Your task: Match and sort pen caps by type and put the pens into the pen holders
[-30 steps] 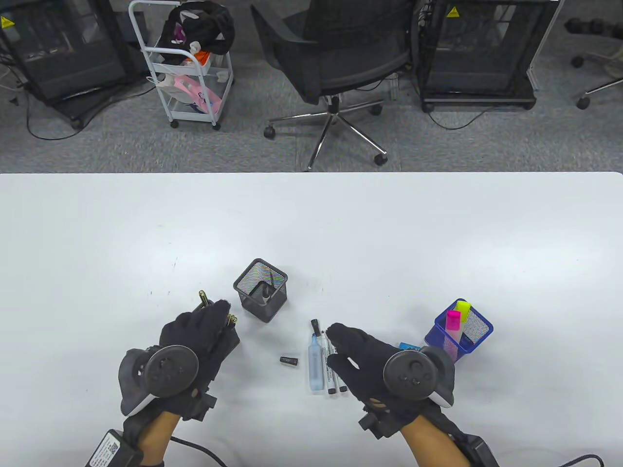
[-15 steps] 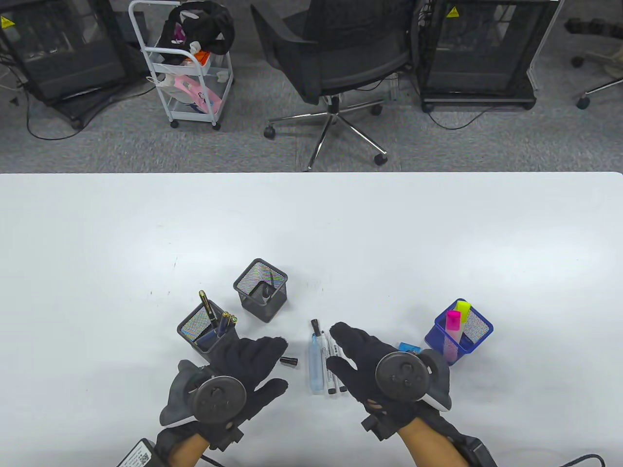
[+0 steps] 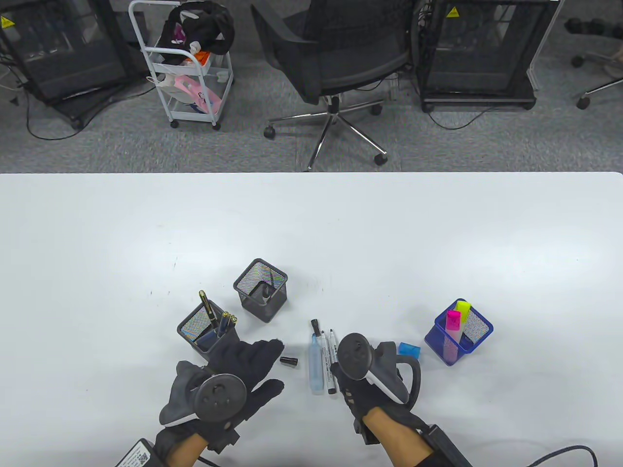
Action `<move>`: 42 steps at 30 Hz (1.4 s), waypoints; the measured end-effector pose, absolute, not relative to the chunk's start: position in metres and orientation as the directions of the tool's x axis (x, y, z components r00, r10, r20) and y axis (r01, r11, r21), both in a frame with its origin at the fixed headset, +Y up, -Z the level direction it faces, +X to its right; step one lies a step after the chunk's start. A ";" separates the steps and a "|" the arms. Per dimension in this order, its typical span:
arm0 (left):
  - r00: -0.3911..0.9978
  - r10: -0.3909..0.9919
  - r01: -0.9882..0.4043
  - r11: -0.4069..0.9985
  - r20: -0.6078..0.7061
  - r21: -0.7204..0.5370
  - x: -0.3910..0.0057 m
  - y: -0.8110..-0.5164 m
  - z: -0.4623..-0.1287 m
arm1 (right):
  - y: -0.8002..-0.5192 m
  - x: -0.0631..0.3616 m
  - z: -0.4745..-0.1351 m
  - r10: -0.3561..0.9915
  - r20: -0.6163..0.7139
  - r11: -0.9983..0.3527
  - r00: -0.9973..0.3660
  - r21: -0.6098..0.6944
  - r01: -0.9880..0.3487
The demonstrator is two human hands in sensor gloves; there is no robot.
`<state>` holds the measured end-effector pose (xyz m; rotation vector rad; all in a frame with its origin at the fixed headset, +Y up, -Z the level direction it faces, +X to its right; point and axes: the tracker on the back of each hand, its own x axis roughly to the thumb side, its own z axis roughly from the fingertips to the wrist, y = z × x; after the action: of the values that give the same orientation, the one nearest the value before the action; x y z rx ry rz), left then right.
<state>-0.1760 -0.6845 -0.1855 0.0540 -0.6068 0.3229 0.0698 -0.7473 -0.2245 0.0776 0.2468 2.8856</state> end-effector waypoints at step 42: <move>0.786 0.322 -0.323 0.942 0.527 -0.093 -0.171 -0.695 -0.190 | -0.682 0.102 -0.210 0.648 0.238 -0.759 -0.723 0.131 -0.637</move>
<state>-0.1707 -0.6955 -0.1901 0.0023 -0.5677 0.3479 0.1025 -0.6819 -0.2098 0.3527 0.0522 2.4083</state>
